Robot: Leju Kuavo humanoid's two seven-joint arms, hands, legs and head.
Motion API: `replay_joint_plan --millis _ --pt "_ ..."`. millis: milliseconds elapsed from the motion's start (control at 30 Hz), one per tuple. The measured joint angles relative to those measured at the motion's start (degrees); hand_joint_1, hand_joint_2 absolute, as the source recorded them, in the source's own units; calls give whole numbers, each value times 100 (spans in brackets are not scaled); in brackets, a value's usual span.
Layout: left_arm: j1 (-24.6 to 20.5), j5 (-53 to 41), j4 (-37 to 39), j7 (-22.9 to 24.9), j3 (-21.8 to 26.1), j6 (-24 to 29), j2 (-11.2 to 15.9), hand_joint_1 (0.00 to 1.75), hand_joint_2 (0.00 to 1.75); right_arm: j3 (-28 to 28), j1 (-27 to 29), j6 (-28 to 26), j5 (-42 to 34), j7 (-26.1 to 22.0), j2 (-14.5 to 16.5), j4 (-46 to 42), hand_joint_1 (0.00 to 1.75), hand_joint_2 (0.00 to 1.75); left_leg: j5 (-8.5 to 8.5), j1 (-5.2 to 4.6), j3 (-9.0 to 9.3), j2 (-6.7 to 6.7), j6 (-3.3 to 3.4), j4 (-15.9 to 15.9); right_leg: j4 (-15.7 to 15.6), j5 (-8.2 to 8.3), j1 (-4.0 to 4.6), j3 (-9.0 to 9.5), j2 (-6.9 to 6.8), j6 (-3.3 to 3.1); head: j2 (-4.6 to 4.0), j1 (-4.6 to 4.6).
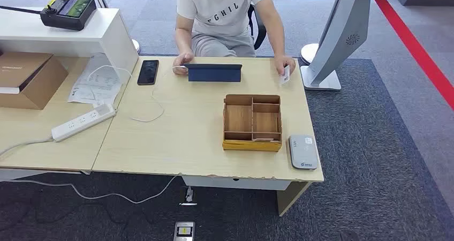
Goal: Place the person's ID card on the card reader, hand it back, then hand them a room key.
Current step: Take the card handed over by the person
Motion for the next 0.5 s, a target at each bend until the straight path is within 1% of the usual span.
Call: replay_joint_plan --millis 167,367,500 --pt "-1 -3 0 -21 2 -2 0 0 0 0 -1 -2 -33 -66 -6 0 0 0 0 0 0 0 0 0 0 0 0 0 0 0 0 1" --pt "-3 -55 0 -210 1 27 9 0 0 0 -1 -53 -133 35 5 2 0 0 0 0 0 0 0 0 0 0 0 0 0 0 0 1" --pt "-4 -104 0 -240 0 26 33 0 0 0 0 -115 -171 77 26 2 0 0 0 0 0 0 0 0 0 0 0 0 0 0 0 0"
